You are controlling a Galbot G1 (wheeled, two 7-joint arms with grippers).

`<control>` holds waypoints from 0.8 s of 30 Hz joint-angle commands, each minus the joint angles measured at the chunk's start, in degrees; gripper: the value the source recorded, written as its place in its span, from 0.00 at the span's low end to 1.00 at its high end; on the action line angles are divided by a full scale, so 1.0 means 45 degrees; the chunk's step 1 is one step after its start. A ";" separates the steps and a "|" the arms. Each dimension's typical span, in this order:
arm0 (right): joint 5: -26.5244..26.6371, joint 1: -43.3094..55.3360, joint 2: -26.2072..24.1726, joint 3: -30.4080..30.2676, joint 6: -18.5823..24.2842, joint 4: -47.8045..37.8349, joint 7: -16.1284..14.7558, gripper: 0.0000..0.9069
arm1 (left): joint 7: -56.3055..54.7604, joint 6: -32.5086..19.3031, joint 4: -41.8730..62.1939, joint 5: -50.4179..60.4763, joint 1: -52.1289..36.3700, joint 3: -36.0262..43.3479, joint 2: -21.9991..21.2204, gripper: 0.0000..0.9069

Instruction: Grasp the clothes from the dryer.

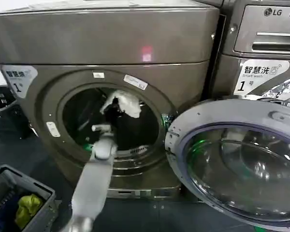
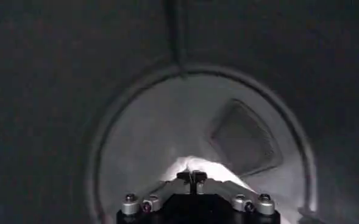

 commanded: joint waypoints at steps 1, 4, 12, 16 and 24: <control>0.0059 0.0005 -0.0035 0.0088 0.0557 -0.0116 0.0079 1.00 | -0.1194 -0.0565 -0.1188 0.0277 0.1063 -0.0545 -0.0267 0.00; 0.0029 0.0033 -0.0042 0.0049 0.0562 -0.0141 0.0081 1.00 | -0.1095 -0.0452 -0.1069 0.0253 0.1006 -0.0508 -0.0217 0.00; -0.0021 0.0008 -0.0063 0.0089 0.0343 -0.0055 -0.0048 1.00 | -0.0873 -0.0325 -0.0894 0.0340 0.0877 -0.0350 -0.0130 0.00; 0.0007 0.0009 -0.0069 0.0094 0.0251 -0.0016 -0.0004 1.00 | -0.0610 -0.0336 -0.0740 0.0378 0.0844 -0.0239 -0.0020 0.00; 0.0017 -0.0107 -0.0021 0.0250 0.0074 0.0056 -0.0049 1.00 | -0.0488 -0.0251 -0.0639 0.0340 0.0778 -0.0045 0.0104 0.00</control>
